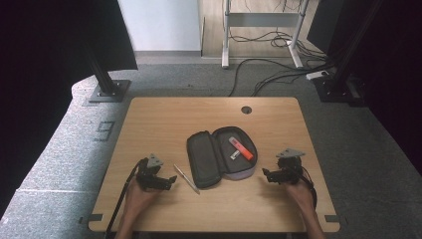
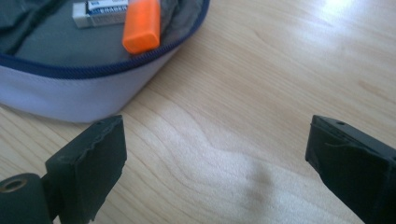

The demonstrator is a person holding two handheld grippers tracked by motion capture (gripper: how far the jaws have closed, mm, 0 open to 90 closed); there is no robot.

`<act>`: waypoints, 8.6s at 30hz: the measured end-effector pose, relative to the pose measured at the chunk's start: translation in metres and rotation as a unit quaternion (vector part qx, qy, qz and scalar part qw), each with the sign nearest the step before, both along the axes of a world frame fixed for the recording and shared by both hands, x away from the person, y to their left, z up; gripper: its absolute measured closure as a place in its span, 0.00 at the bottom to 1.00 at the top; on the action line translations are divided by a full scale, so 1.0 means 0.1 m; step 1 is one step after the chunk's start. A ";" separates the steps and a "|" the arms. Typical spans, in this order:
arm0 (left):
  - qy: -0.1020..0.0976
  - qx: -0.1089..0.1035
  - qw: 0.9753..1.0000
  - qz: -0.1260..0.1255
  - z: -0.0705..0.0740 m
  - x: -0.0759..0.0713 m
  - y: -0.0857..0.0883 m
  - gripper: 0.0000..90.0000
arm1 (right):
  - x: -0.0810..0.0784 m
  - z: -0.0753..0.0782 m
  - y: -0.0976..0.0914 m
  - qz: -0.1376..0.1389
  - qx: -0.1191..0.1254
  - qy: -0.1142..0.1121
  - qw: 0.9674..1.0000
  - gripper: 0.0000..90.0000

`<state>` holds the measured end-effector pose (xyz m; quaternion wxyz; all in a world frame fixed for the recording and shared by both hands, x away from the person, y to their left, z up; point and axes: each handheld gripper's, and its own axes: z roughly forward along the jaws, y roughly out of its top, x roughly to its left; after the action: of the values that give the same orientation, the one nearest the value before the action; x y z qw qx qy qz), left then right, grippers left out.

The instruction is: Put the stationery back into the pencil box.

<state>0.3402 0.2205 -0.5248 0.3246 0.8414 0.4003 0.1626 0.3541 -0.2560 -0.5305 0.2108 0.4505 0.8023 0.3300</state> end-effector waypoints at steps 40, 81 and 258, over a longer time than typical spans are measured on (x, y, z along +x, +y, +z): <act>0.027 0.017 0.999 0.016 -0.15 0.12 -0.44 0.05 | -0.07 -0.24 -0.16 -0.016 0.023 0.012 1.000 0.08; 0.023 0.007 0.995 -0.093 -0.13 -0.20 -0.20 0.40 | -0.08 -0.26 -0.17 -0.016 0.026 0.008 0.999 0.07; -0.008 -0.033 0.993 -0.111 0.72 0.63 -1.13 0.89 | -0.09 -0.26 -0.16 -0.018 0.027 0.006 0.999 0.07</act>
<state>0.4034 0.1076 -0.4524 0.3710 0.8683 0.3071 0.1188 0.3450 -0.2722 -0.5565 0.1991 0.4724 0.7862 0.3452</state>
